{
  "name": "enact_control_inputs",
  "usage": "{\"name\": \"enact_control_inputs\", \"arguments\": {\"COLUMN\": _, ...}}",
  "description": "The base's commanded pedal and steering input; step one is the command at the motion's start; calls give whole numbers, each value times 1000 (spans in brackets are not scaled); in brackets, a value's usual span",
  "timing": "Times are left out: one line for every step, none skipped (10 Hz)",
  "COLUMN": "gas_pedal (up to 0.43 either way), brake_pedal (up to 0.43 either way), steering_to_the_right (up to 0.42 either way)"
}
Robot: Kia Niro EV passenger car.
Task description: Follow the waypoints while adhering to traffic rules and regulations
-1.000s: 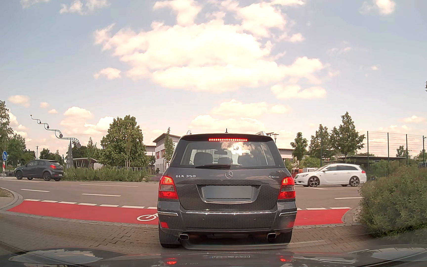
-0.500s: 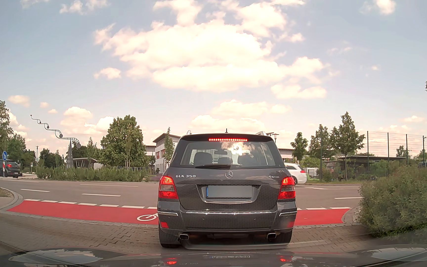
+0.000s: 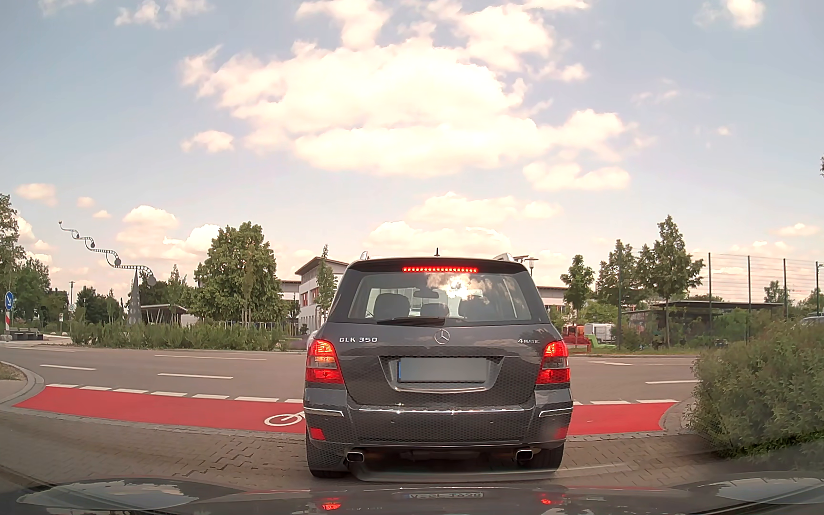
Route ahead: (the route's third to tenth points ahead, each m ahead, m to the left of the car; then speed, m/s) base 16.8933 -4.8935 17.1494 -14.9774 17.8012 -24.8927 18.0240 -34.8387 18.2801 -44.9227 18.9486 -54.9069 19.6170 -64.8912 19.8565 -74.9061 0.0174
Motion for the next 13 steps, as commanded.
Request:
{"name": "enact_control_inputs", "arguments": {"gas_pedal": 0, "brake_pedal": 220, "steering_to_the_right": -9}}
{"name": "enact_control_inputs", "arguments": {"gas_pedal": 0, "brake_pedal": 220, "steering_to_the_right": -9}}
{"name": "enact_control_inputs", "arguments": {"gas_pedal": 0, "brake_pedal": 220, "steering_to_the_right": -9}}
{"name": "enact_control_inputs", "arguments": {"gas_pedal": 0, "brake_pedal": 220, "steering_to_the_right": -9}}
{"name": "enact_control_inputs", "arguments": {"gas_pedal": 0, "brake_pedal": 220, "steering_to_the_right": -9}}
{"name": "enact_control_inputs", "arguments": {"gas_pedal": 0, "brake_pedal": 220, "steering_to_the_right": -9}}
{"name": "enact_control_inputs", "arguments": {"gas_pedal": 0, "brake_pedal": 220, "steering_to_the_right": -9}}
{"name": "enact_control_inputs", "arguments": {"gas_pedal": 0, "brake_pedal": 220, "steering_to_the_right": -9}}
{"name": "enact_control_inputs", "arguments": {"gas_pedal": 0, "brake_pedal": 220, "steering_to_the_right": -9}}
{"name": "enact_control_inputs", "arguments": {"gas_pedal": 0, "brake_pedal": 220, "steering_to_the_right": -9}}
{"name": "enact_control_inputs", "arguments": {"gas_pedal": 0, "brake_pedal": 220, "steering_to_the_right": -9}}
{"name": "enact_control_inputs", "arguments": {"gas_pedal": 0, "brake_pedal": 226, "steering_to_the_right": -9}}
{"name": "enact_control_inputs", "arguments": {"gas_pedal": 0, "brake_pedal": 220, "steering_to_the_right": -9}}
